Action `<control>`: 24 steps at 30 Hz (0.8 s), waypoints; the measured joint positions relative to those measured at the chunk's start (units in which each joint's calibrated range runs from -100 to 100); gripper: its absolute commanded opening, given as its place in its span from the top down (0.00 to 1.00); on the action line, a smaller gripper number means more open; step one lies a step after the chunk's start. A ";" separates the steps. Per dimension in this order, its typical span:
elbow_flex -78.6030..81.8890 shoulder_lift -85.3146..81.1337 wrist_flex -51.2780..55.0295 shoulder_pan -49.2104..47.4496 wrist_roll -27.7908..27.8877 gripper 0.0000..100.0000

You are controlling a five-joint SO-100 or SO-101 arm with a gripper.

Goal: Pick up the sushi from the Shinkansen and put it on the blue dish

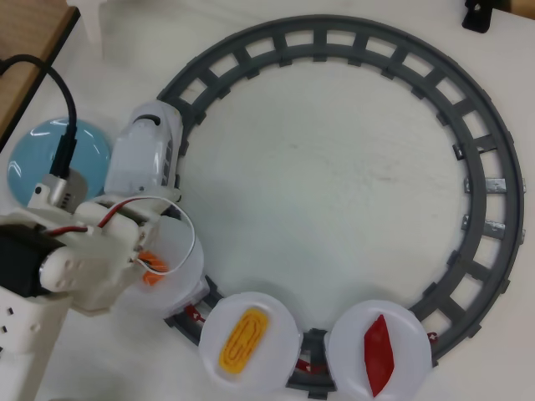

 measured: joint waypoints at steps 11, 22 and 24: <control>4.03 0.17 -6.22 -8.01 -8.85 0.66; 5.03 12.23 -10.42 -10.30 -9.78 0.66; 4.94 12.65 -11.01 -10.63 -9.88 0.66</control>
